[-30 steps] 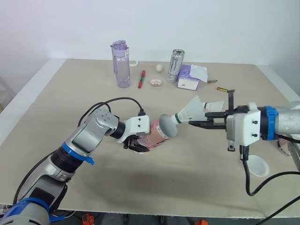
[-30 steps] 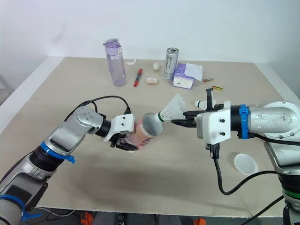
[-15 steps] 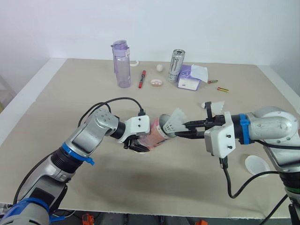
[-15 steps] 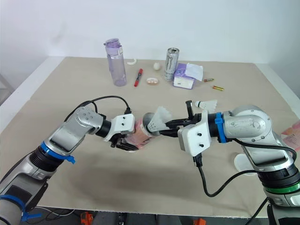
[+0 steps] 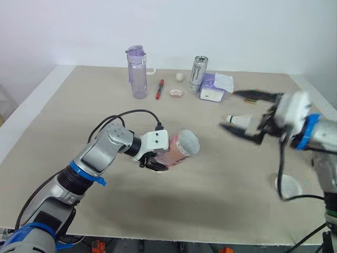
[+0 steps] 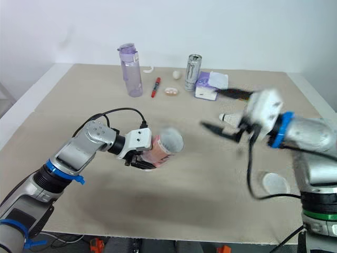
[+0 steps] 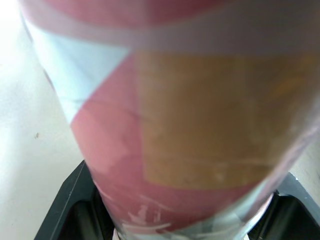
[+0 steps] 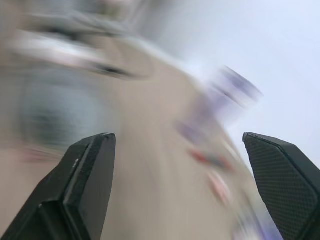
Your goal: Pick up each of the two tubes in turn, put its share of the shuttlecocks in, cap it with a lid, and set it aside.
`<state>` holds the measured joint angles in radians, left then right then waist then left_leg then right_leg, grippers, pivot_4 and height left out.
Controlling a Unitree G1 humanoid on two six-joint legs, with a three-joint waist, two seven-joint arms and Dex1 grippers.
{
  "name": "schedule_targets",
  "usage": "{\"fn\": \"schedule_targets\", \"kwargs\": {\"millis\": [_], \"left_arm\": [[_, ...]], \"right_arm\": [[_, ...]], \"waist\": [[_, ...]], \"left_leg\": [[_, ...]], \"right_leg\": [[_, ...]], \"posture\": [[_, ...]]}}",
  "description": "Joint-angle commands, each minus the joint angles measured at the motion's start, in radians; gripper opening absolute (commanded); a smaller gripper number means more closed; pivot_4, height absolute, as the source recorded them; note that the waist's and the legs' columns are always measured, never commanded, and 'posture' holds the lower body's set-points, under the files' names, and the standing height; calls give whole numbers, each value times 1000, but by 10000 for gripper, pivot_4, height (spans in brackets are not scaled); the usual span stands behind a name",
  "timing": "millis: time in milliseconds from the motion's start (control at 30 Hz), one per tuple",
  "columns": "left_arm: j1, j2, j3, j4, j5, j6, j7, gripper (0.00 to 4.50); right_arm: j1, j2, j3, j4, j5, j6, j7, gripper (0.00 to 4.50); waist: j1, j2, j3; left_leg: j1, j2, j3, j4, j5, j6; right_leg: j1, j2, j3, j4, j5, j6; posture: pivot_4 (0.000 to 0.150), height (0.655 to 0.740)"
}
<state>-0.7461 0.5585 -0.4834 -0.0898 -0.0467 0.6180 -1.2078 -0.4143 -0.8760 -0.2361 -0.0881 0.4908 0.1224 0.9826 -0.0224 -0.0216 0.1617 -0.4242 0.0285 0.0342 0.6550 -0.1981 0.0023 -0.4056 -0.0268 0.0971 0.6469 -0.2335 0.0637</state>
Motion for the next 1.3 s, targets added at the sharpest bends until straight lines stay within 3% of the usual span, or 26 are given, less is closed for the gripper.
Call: {"fn": "schedule_targets", "kwargs": {"millis": [33, 233, 500, 900, 1300], "left_arm": [[8, 16, -24, 28, 23, 16, 4, 27473], [5, 18, -25, 29, 24, 16, 2, 27473], [10, 21, -24, 24, 24, 20, 4, 27473], [27, 26, -20, 2, 21, 36, 15, 27473], [39, 28, -19, -11, 24, 44, 24, 27473]], "right_arm": [[-35, 43, -46, 115, 7, 99, -114, 44449], [-89, 107, -29, 291, -44, 164, -220, 44449], [-183, 137, -11, 562, -130, 65, -234, 44449], [-224, 190, 10, 700, -168, 60, -205, 44449], [-370, 245, 25, 997, -230, 6, -237, 44449]], "waist": [[0, 0, 0], [-2, 1, 0], [-4, 1, 0], [-10, 1, 0], [-22, 1, 0]], "left_leg": [[0, 0, 0, 0, 0, 0], [0, 0, 1, -1, 0, 0], [0, 0, 2, -1, 0, 0], [0, -1, 2, -1, 0, 0], [1, -1, 3, -1, 0, 0]], "right_leg": [[0, 1, 0, 0, 0, 0], [-1, 2, 1, 0, 0, 0], [-1, 2, 3, 0, 0, 2], [0, 2, 4, 0, 1, 3], [0, 2, 6, 0, 1, 4]], "posture": [[1500, 7400], [1500, 7400], [1500, 7400], [1500, 7400], [1500, 7400]]}}
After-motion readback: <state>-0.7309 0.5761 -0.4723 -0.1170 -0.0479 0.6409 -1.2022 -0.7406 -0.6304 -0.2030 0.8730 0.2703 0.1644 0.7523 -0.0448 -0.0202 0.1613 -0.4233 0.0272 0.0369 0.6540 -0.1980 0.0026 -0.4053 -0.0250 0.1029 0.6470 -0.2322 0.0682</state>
